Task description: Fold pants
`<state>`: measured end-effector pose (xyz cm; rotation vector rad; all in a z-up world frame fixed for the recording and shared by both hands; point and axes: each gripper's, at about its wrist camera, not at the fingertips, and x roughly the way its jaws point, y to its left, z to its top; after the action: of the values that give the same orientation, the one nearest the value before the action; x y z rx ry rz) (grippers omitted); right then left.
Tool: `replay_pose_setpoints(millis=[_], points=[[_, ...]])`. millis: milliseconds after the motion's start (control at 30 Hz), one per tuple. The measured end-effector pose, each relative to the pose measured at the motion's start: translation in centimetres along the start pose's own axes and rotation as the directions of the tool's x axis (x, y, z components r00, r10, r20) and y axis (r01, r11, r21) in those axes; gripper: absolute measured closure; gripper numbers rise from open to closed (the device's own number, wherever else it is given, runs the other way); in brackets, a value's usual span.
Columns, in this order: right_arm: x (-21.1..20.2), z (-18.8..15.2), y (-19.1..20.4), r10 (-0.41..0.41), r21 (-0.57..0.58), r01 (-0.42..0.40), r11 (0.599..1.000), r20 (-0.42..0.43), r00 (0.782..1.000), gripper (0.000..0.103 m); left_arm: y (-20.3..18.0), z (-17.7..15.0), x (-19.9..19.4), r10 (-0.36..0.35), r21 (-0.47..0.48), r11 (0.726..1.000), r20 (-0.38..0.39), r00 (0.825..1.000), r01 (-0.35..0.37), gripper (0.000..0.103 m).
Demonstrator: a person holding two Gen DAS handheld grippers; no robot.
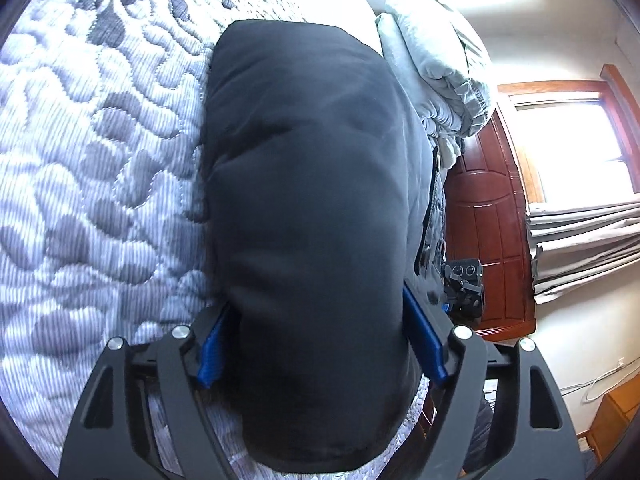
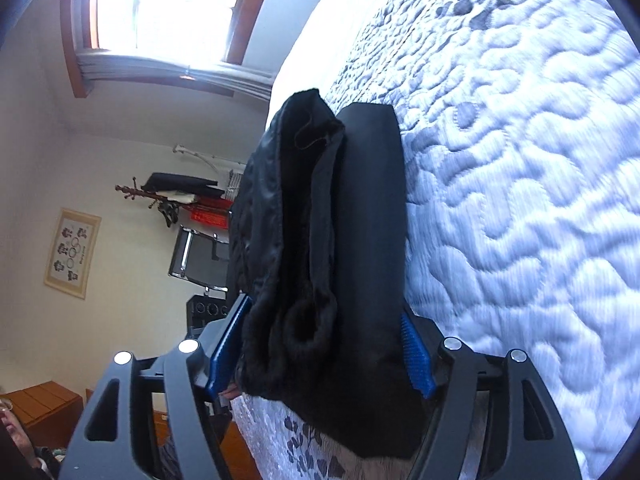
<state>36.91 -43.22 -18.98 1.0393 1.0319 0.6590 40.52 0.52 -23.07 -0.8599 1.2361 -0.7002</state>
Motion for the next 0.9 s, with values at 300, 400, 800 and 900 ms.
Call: replay_pose_setpoints(millis=[300,400,800,900], points=[[-3.1,-2.0,-0.5,-0.018,0.008,0.017,1.0,0.028,0.999,0.033,0.4,-1.4,-1.4,-0.001,-0.005,1.0,0.04,0.999,0.001,0.027],[-4.1,-2.8,-0.6,-0.046,0.007,0.046,0.999,0.027,0.999,0.033,0.6,-2.1,-2.3,0.014,-0.013,1.0,0.059,0.998,-0.014,0.027],[-9.1,-7.5,-1.6,-0.096,0.045,0.093,0.995,0.087,0.992,0.028,1.5,-6.3,-6.9,0.124,-0.054,0.992,0.132,0.983,-0.118,0.025],[-9.9,-8.8,-1.0,-0.154,0.048,0.15,0.988,0.101,0.983,0.021,1.2,-7.6,-8.5,0.194,-0.08,0.98,0.158,0.968,-0.183,0.013]])
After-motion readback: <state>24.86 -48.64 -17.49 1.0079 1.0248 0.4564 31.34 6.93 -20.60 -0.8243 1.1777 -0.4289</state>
